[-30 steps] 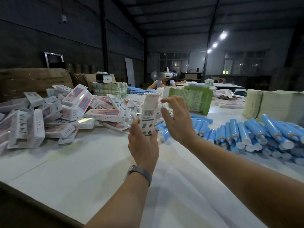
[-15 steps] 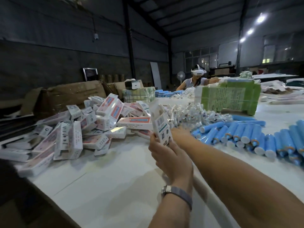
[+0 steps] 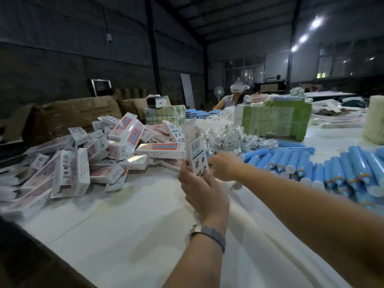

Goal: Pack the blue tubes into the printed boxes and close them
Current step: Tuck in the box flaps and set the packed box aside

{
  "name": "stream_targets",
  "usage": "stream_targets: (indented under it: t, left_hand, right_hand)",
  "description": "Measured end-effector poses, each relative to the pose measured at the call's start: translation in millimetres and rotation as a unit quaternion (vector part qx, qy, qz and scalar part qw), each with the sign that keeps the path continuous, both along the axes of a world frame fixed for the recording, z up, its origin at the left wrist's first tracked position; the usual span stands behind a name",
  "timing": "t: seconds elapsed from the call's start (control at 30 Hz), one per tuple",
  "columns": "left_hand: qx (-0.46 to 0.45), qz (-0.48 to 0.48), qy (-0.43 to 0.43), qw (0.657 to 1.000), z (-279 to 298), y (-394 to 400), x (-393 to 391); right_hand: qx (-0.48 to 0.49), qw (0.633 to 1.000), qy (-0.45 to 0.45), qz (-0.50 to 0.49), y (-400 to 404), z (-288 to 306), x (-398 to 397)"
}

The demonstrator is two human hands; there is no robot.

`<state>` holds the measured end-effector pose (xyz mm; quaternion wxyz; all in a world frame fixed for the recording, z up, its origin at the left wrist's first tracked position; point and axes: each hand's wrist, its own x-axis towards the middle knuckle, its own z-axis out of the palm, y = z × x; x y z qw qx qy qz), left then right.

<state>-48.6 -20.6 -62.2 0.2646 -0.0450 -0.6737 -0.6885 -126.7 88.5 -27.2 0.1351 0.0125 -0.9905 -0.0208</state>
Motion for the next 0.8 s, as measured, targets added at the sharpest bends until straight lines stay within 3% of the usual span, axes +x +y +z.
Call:
stream_targets:
  t: [0.13, 0.23, 0.3, 0.43, 0.53, 0.7, 0.8]
  left_hand:
    - [-0.016, -0.06, 0.053, 0.997, -2, 2, 7]
    - [-0.034, -0.112, 0.117, 0.986, -2, 4, 17]
    - [-0.049, -0.113, 0.143, 0.982, 0, 4, 21]
    - [-0.063, -0.121, 0.148, 0.979, 3, 3, 25]
    - [-0.074, -0.148, 0.149, 0.975, 1, 5, 31]
    - [-0.097, -0.174, 0.164, 0.966, -2, 8, 36]
    - [-0.108, -0.18, 0.172, 0.963, -2, 9, 38]
  right_hand:
    - [-0.219, 0.969, 0.11, 0.04, 11, 26, 51]
    - [-0.406, 0.878, 0.244, 0.067, 15, 52, 99]
    - [-0.464, 0.83, 0.294, 0.097, 15, 70, 135]
    - [-0.502, 0.776, 0.344, 0.167, 7, 90, 193]
    - [-0.473, 0.788, 0.347, 0.188, -2, 93, 216]
    - [-0.297, 0.893, 0.31, 0.137, -5, 90, 220]
    - [-0.257, 0.903, 0.328, 0.108, -2, 88, 218]
